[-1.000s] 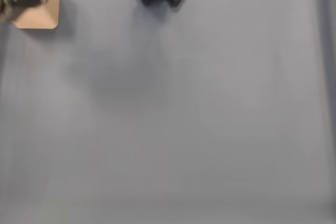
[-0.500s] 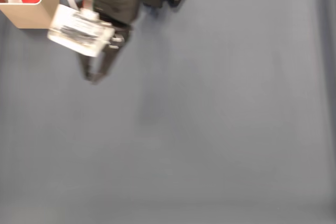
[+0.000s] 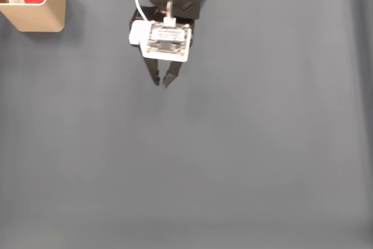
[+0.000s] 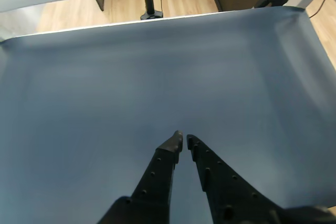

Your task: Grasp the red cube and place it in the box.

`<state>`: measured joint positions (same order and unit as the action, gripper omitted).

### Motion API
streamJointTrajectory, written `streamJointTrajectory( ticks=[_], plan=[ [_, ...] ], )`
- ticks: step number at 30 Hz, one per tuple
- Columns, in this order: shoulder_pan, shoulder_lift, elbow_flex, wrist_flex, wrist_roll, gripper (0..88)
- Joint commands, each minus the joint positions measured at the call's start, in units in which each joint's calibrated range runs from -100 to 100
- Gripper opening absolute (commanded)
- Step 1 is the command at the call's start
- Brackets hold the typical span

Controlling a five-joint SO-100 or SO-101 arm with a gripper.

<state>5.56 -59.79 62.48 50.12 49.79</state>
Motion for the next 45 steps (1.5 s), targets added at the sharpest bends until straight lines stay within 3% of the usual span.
streamJointTrajectory(
  ticks=[1,29,45],
  plan=[
    [-1.8,-4.4,1.9,-0.6,-0.2,0.0],
    [-5.6,-34.3,36.6,-0.9,1.7,0.0],
    [-6.6,-38.0,37.3,11.6,-0.7,0.0]
  ],
)
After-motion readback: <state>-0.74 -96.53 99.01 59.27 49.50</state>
